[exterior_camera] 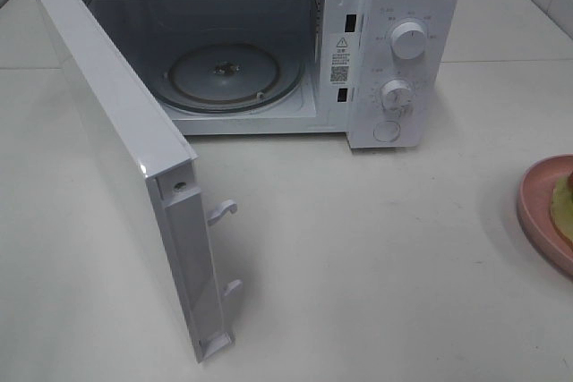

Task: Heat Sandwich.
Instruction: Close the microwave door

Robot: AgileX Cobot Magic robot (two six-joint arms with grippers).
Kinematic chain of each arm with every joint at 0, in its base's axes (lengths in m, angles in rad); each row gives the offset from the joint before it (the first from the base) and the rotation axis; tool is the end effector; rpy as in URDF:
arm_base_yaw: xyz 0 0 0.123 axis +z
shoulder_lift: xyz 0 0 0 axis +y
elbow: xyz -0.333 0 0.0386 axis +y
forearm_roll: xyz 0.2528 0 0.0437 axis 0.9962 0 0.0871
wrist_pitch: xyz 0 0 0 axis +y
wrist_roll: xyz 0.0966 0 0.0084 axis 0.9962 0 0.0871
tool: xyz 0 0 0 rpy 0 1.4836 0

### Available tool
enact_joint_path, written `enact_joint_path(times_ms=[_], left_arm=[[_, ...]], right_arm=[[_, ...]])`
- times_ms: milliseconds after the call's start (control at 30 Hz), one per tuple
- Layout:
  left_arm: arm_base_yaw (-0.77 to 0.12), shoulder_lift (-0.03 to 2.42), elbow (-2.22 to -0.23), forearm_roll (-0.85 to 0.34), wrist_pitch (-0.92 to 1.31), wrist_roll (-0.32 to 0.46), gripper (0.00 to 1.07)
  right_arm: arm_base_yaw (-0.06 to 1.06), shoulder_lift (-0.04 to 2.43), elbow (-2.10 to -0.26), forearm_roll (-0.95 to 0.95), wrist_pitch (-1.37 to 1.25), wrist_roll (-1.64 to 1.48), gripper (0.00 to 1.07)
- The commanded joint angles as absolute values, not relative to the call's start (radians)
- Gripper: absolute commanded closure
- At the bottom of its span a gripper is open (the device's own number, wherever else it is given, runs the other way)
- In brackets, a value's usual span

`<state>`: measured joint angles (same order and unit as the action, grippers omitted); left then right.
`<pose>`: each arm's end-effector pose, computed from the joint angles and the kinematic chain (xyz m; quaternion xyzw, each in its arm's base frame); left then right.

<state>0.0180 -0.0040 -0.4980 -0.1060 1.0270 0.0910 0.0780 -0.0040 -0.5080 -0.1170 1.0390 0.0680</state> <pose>-0.0449 -0.0096 0.2795 0.0320 0.8420 -0.0237 0.5380 -0.0459 -0.0134 0.2814 -0.0022 0.8429 -0.0193 0.5378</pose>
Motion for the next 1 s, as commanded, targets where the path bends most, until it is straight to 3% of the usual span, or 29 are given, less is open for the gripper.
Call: enact_joint_path(times_ms=[33, 367, 667, 733, 767, 800, 833, 900, 967, 1000], left_arm=[[0.021, -0.032, -0.494, -0.108, 1.027, 0.090, 0.03], [0.021, -0.032, -0.494, -0.108, 1.027, 0.085, 0.04], [0.021, 0.060, -0.533, -0.116, 0.932, 0.062, 0.19], [0.021, 0.097, -0.534, -0.116, 0.895, 0.062, 0.28], [0.021, 0.138, -0.534, -0.116, 0.872, 0.062, 0.40], [0.021, 0.154, -0.534, -0.116, 0.862, 0.062, 0.46], [0.021, 0.154, -0.534, -0.116, 0.862, 0.062, 0.46], [0.021, 0.213, -0.534, -0.116, 0.820, 0.061, 0.68], [0.021, 0.257, -0.534, -0.117, 0.791, 0.060, 0.82], [0.021, 0.257, -0.534, -0.117, 0.791, 0.060, 0.82]], right_arm=[[0.071, -0.031, -0.503, -0.119, 1.038, 0.058, 0.31], [0.071, -0.031, -0.503, -0.119, 1.038, 0.058, 0.31], [0.071, -0.031, -0.503, -0.119, 1.038, 0.059, 0.31], [0.071, -0.031, -0.503, -0.119, 1.038, 0.059, 0.31], [0.071, -0.031, -0.503, -0.119, 1.038, 0.059, 0.31], [0.071, -0.031, -0.503, -0.119, 1.038, 0.059, 0.31], [0.071, -0.031, -0.503, -0.119, 1.038, 0.059, 0.31], [0.071, -0.031, -0.503, -0.119, 1.038, 0.059, 0.31], [0.071, -0.031, -0.503, -0.119, 1.038, 0.058, 0.31], [0.071, -0.031, -0.503, -0.119, 1.038, 0.058, 0.31]])
